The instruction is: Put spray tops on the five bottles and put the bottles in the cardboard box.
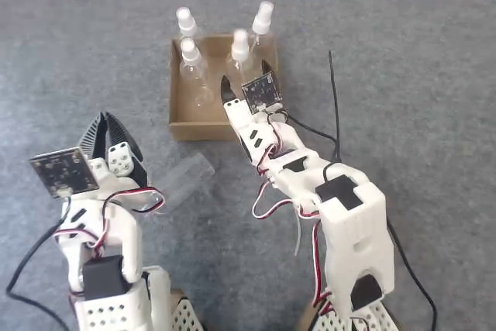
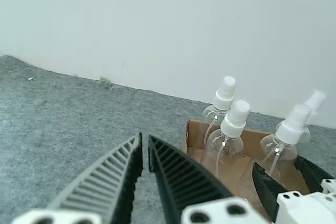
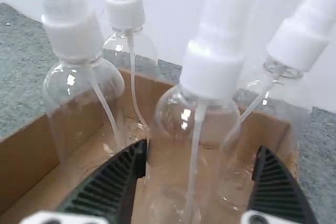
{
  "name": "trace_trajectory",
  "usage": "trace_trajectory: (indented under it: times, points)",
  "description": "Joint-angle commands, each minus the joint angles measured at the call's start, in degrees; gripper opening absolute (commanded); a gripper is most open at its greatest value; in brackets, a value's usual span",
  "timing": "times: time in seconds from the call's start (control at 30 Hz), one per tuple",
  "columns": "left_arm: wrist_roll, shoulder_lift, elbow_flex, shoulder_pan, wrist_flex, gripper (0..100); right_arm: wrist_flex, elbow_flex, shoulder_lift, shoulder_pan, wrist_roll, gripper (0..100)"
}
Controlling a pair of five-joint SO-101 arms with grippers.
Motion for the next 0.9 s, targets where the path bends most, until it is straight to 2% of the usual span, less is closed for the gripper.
trace_trajectory:
  times: [0.0, 0.43, 0.87]
  points:
    - [0.26, -0.79, -0.75, -0.18, -1.85, 1, 1.36, -0.88, -2.77, -0.31, -0.26, 27.8]
    - [0.18, -0.79, -0.75, -0.18, -1.85, 1, 1.36, 0.18, -3.12, -1.19, 0.09, 27.8]
    - [0.18, -0.79, -0.31, -0.18, -2.02, 1, 1.45, 7.12, -10.24, -1.45, 0.0, 25.5]
